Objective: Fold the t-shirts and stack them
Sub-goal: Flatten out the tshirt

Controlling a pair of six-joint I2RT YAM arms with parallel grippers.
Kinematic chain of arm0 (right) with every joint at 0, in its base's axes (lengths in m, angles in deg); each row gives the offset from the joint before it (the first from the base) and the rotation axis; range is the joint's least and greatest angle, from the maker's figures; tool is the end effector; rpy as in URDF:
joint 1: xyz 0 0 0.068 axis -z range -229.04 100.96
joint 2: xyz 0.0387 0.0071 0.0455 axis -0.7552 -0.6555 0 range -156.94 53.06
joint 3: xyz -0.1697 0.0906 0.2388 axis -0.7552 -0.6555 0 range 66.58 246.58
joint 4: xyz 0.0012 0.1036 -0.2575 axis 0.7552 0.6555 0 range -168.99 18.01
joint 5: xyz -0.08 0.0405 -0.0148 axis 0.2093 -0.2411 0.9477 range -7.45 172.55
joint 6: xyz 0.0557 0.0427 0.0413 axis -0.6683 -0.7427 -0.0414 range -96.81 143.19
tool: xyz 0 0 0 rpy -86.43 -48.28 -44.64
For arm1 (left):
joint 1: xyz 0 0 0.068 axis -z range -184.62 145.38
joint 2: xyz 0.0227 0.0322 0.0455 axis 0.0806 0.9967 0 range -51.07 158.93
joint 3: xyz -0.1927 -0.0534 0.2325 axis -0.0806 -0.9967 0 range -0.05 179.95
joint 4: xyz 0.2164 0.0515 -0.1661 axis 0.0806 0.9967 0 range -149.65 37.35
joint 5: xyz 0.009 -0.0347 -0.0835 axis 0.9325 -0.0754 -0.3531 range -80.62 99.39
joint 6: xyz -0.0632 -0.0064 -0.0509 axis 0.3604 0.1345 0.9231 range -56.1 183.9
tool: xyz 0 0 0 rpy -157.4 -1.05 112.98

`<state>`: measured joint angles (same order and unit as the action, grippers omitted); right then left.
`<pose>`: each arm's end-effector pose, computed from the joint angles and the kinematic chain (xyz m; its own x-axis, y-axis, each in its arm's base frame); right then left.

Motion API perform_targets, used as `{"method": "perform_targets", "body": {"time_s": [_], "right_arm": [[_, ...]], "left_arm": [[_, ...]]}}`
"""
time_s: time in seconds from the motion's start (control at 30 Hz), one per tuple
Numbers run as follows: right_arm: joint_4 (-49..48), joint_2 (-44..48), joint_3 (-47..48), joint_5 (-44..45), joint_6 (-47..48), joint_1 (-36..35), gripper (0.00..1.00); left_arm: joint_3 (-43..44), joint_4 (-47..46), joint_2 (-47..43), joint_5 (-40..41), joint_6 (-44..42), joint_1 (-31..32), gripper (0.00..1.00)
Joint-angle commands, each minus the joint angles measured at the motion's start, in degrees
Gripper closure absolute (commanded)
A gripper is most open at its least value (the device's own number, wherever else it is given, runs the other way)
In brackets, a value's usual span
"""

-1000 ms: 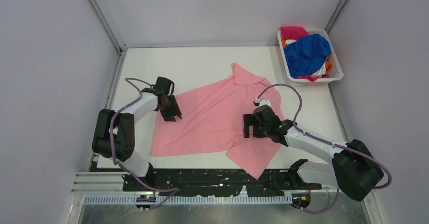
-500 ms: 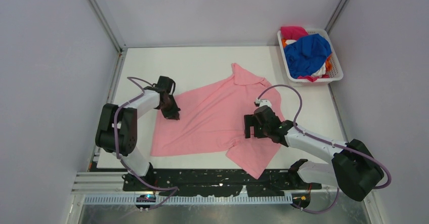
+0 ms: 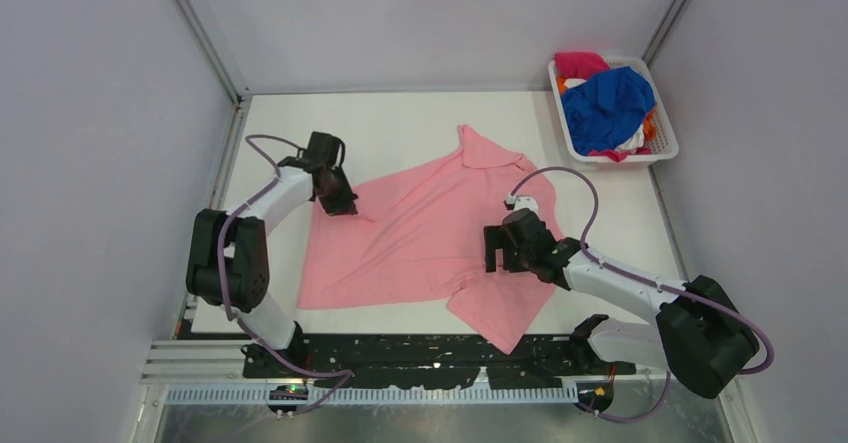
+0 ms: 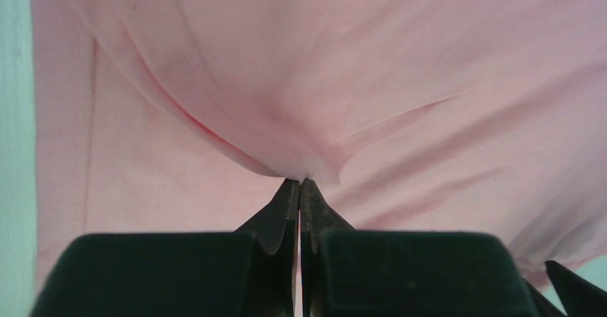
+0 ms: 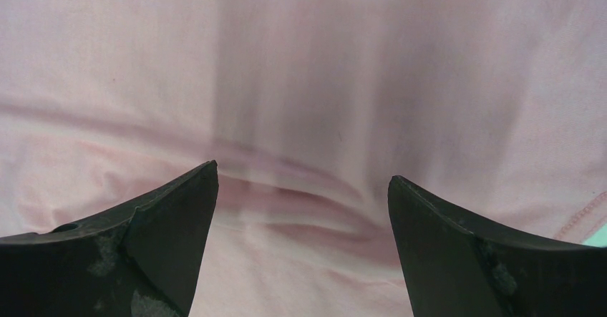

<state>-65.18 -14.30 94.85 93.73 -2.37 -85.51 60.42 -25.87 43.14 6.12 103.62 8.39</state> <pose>0.1952 0.1273 0.1564 -0.7895 -0.0571 -0.6110 -0.1643 0.9790 0.1208 0.3387 -0.0823 0.1823 -0.8498 -0.4584 -0.2603 -0.3861 0.8774 -0.2848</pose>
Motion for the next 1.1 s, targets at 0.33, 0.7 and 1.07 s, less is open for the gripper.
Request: {"method": "perform_targets", "body": {"time_s": [0.33,0.7,1.07], "right_arm": [[-0.46,0.39,0.69,2.06,2.45,1.33,0.05],[0.42,-0.64,1.74,0.17,3.35,2.67,0.05],[1.53,0.87,4.9,-0.25,5.11,3.49,0.05]], "left_arm": [[23.74,-0.18,12.56,-0.69,4.5,-7.49,1.0],[51.18,11.01,31.64,4.88,14.51,-12.73,1.0],[54.22,9.01,31.89,-0.04,15.78,-16.37,0.06]]}}
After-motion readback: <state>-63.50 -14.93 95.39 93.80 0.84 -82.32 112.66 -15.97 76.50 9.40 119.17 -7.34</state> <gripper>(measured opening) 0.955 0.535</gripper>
